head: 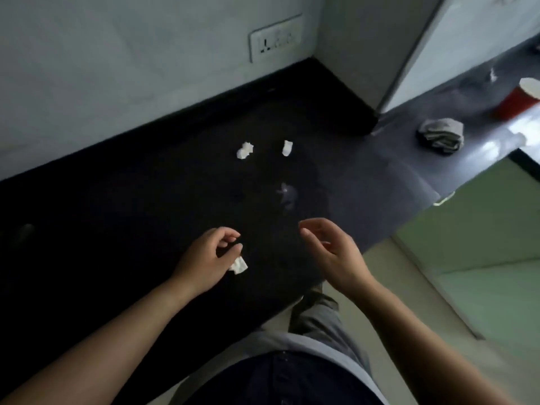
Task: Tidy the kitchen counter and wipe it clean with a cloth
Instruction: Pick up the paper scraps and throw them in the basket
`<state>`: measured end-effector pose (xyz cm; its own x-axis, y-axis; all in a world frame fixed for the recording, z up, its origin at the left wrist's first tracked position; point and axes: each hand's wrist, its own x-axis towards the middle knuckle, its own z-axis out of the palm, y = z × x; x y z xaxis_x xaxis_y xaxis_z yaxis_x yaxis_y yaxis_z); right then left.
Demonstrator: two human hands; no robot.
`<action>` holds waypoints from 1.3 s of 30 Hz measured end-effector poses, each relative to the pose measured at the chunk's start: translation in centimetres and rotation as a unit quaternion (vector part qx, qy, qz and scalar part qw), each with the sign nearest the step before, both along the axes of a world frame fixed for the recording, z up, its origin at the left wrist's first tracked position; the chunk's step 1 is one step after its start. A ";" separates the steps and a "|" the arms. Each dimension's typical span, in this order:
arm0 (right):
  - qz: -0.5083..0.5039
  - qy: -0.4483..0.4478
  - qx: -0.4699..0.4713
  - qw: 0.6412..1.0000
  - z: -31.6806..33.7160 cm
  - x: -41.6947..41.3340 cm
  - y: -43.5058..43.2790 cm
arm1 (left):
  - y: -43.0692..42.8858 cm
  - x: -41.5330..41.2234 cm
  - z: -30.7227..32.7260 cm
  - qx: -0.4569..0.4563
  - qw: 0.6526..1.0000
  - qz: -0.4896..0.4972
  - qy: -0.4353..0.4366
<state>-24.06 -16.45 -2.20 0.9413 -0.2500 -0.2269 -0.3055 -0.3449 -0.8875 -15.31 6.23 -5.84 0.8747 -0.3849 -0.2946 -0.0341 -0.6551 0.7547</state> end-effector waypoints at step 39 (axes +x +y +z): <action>0.431 -0.068 -0.269 0.859 -9.5 34.9 -2.3 | -7.8 11.3 -8.1 0.299 0.931 0.167 -0.122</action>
<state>10.85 -18.78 -11.67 0.8378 0.5190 -0.1695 0.3633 -0.7618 -0.5364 -4.02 -1.57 -13.98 0.9853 0.0903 -0.1453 0.1246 -0.9609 0.2474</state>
